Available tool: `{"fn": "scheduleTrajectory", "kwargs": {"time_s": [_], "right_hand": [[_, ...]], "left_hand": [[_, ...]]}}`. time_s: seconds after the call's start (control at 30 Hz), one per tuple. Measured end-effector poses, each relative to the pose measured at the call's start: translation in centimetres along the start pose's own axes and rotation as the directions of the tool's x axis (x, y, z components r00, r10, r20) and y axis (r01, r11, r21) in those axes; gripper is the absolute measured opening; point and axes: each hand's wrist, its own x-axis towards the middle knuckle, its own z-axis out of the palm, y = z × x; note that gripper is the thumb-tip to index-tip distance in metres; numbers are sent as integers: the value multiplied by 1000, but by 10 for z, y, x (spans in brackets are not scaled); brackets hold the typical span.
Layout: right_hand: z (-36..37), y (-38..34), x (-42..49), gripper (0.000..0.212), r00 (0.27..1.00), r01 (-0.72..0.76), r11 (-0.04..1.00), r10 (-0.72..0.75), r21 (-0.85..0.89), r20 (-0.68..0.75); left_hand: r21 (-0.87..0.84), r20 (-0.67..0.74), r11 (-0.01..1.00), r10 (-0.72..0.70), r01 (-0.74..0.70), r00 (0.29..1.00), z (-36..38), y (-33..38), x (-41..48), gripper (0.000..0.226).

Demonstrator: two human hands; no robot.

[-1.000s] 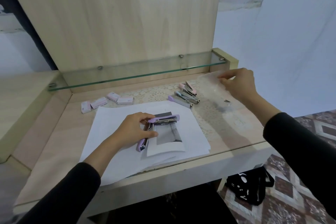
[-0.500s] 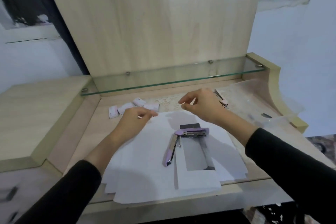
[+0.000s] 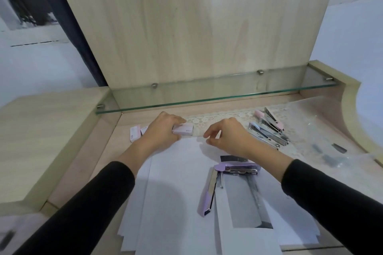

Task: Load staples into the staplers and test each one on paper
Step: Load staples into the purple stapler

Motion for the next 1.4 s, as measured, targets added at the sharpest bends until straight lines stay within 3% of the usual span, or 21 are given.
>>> {"fn": "scheduleTrajectory", "kwargs": {"time_s": [0.27,0.47,0.67,0.83,0.97,1.07,1.23,1.4], "right_hand": [[9,5,-2,17,1000,-23,1000,23,16,17],[6,7,-7,17,999,-40,996,41,76,-6],[5,14,-15,22,996,-82,994,80,69,26],[10,10,-19,32,994,-91,993,86,79,63],[12,7,-21,36,995,-90,993,86,77,48],[15,3,-22,39,997,-76,997,75,31,25],[18,-3,-20,38,998,-60,998,60,-1,18],[20,-5,-17,31,998,-41,999,42,-14,41]], "left_hand": [[182,43,983,-18,10,999,3,10,2,43],[-124,-34,992,-5,0,999,-2,22,-24,40],[-158,63,986,55,-45,997,12,39,-63,42],[-434,-128,896,-168,97,977,20,41,-79,53],[-460,-246,868,-329,189,911,32,39,-91,40],[-481,-282,855,-359,193,890,34,37,-94,27],[-593,-238,783,-393,187,888,34,36,-96,29],[-607,-235,774,-391,180,890,33,34,-96,28]]}}
